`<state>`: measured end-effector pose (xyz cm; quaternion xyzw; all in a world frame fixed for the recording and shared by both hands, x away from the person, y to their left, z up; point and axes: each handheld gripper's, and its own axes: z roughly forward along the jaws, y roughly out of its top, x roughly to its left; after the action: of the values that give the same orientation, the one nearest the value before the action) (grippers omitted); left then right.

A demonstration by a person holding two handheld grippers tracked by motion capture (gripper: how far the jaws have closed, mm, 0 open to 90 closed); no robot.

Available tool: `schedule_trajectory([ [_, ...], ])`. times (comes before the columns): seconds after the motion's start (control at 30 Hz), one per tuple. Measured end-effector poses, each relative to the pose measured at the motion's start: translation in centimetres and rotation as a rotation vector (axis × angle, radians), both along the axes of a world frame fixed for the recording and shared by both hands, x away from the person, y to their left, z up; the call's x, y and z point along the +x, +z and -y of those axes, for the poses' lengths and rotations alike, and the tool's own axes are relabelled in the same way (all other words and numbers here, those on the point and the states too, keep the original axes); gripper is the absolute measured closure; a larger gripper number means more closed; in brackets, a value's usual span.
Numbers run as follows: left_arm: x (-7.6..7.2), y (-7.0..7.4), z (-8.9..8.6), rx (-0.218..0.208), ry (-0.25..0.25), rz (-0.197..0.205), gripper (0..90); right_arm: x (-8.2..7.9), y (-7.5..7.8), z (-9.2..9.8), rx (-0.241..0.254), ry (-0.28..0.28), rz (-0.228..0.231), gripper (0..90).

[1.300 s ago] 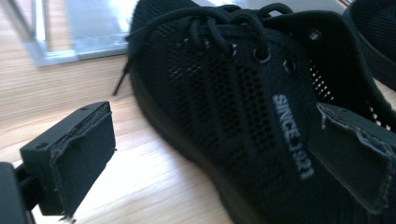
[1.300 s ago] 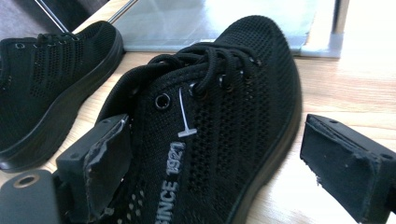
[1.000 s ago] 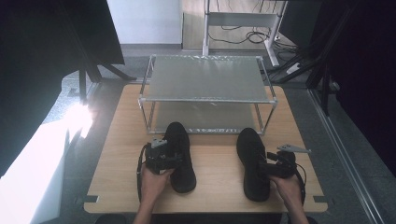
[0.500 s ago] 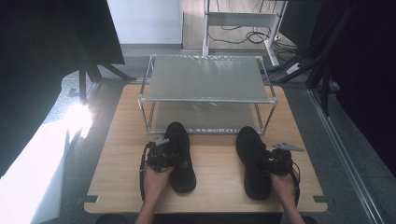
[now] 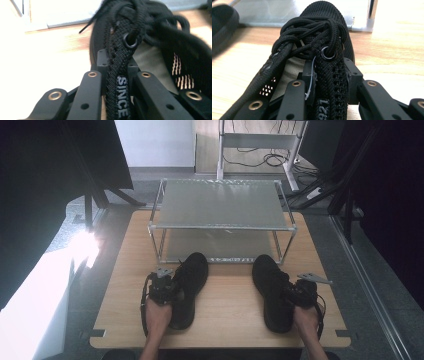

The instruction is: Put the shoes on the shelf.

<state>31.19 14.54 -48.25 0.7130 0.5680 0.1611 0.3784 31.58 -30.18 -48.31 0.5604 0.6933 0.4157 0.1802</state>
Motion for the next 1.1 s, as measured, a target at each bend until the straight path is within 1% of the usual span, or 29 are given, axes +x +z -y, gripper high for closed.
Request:
schedule_trajectory([
  [0.03,0.0,0.0,-0.4,-0.025,0.005,-0.003,81.7,0.0,0.0,0.2,0.016,-0.004,-0.002,68.9],
  [0.07,0.0,-0.1,-0.6,-0.044,0.007,-0.006,81.9,0.0,0.0,0.3,0.044,-0.010,-0.005,69.2],
  [0.17,0.0,-0.2,-1.2,-0.099,0.017,-0.015,82.0,0.1,-0.1,0.7,0.102,-0.010,-0.015,69.6],
  [0.27,-0.2,-0.3,-1.6,-0.150,0.016,-0.022,82.0,0.2,-0.3,0.8,0.175,-0.015,-0.031,69.6],
  [0.3,-0.2,-0.3,-1.6,-0.161,0.017,-0.022,82.0,0.3,-0.3,0.9,0.206,-0.017,-0.038,69.6],
  [0.37,-0.3,-0.3,-1.5,-0.191,0.017,-0.019,82.0,0.4,-0.4,0.9,0.252,-0.017,-0.048,69.6],
  [0.47,-0.5,0.0,-1.3,-0.223,0.017,-0.009,81.9,0.4,-0.5,0.7,0.316,-0.012,-0.057,69.6],
  [0.57,-0.6,0.5,-1.1,-0.248,0.013,0.003,81.9,0.5,-0.2,0.4,0.352,-0.008,-0.051,69.6],
  [0.67,-0.8,1.0,-0.7,-0.267,0.001,0.020,81.8,0.4,0.2,0.1,0.387,0.008,-0.041,69.6],
  [0.73,-0.9,1.3,-0.4,-0.278,-0.004,0.032,81.8,0.3,0.4,-0.1,0.424,0.018,-0.037,69.6],
  [0.83,-1.0,1.7,0.0,-0.298,-0.006,0.044,81.6,0.2,0.9,-0.6,0.468,0.034,-0.032,69.5],
  [0.93,-1.1,2.1,0.4,-0.322,-0.015,0.055,81.6,0.1,1.6,-1.0,0.488,0.054,-0.021,69.5],
  [1.03,-1.2,2.5,0.7,-0.337,-0.027,0.061,81.5,0.1,2.3,-1.5,0.511,0.067,-0.010,69.5],
  [1.1,-1.3,2.8,0.8,-0.346,-0.028,0.068,81.3,0.1,2.7,-1.7,0.522,0.075,-0.012,69.5],
])
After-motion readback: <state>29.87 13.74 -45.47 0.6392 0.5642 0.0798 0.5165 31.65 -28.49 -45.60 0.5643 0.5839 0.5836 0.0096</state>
